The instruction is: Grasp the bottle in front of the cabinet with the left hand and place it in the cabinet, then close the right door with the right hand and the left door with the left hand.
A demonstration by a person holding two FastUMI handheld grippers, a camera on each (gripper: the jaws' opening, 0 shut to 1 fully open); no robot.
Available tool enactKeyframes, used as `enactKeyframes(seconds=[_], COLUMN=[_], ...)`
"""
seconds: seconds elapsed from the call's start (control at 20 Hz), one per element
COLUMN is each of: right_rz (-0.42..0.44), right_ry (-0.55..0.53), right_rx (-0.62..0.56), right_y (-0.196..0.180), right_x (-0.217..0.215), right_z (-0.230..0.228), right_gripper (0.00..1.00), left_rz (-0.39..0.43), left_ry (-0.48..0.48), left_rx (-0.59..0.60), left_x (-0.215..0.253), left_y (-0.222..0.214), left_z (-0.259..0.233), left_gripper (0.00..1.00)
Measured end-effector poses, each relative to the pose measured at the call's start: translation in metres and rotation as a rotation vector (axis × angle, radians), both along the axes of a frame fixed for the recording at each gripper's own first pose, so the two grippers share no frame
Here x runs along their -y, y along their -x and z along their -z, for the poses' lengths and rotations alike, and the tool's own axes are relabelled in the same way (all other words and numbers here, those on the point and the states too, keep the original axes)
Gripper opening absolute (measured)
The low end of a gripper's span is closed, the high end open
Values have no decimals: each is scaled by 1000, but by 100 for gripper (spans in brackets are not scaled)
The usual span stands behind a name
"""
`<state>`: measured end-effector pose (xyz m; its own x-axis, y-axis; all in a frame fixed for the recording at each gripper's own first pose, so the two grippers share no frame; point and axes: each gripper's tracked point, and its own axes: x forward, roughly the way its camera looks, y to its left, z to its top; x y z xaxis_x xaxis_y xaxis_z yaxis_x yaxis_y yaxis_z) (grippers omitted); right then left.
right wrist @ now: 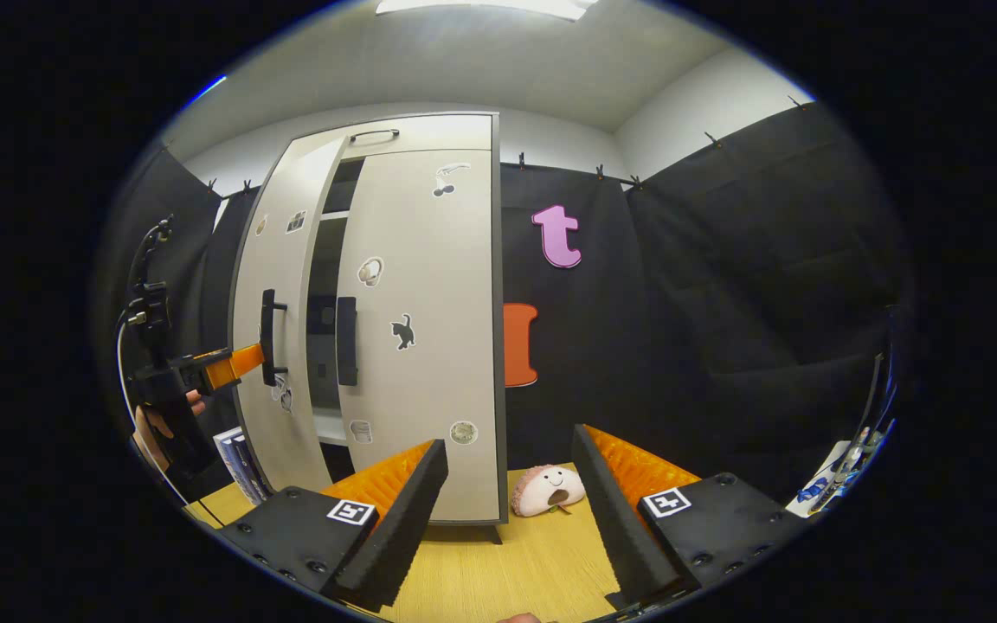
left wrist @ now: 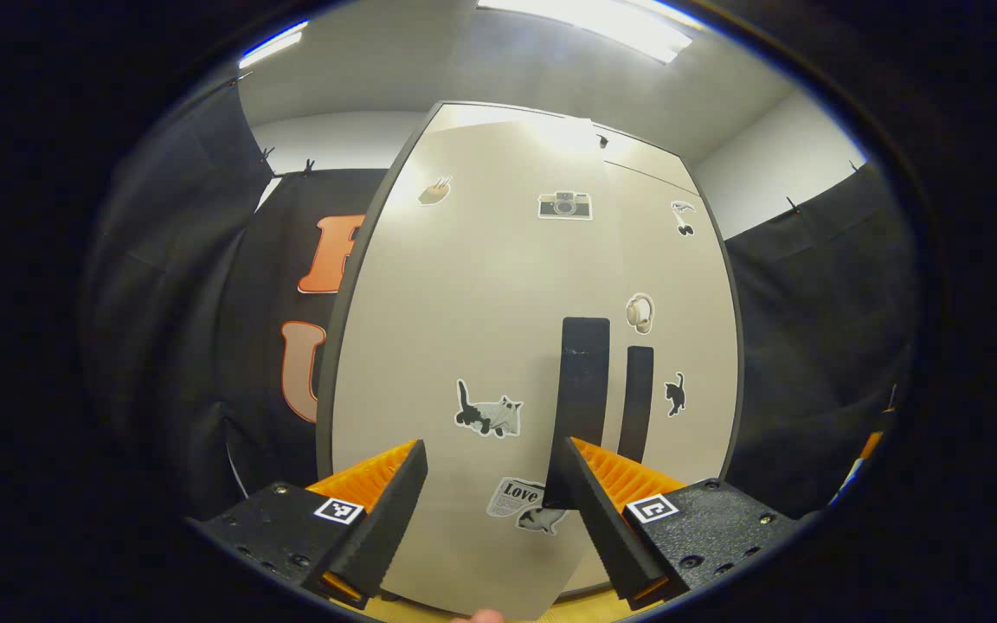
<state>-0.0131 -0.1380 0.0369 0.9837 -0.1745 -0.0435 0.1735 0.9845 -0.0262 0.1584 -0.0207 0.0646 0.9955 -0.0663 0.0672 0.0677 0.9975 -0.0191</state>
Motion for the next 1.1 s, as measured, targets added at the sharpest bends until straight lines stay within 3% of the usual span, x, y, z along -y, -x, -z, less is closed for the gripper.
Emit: enactKeyframes(seconds=[0.35, 0.4, 0.45, 0.6, 0.65, 0.7, 1.1], right_rz=[26, 25, 24, 13, 6, 5, -35], right_ry=[-17, -20, -21, -23, -26, -28, -46], right_rx=[6, 5, 3, -3, -7, -9, -7], right_y=[4, 3, 5, 7, 8, 8, 11], right_x=[19, 19, 20, 17, 15, 13, -1], right_z=[0, 1, 2, 6, 8, 10, 12], right_gripper=[97, 88, 97, 97, 88, 97, 97], left_rz=[-14, -20, -24, 2, -6, -11, 10], left_ry=[-26, -28, -28, -23, -29, -32, 6], left_rx=[-11, -12, -14, -20, -22, -22, -12], left_x=[12, 13, 15, 25, 26, 27, 20], left_y=[-29, -31, -33, -38, -38, -37, 8], left_z=[7, 8, 9, 13, 13, 13, -10], left_gripper=[95, 96, 96, 95, 95, 96, 93])
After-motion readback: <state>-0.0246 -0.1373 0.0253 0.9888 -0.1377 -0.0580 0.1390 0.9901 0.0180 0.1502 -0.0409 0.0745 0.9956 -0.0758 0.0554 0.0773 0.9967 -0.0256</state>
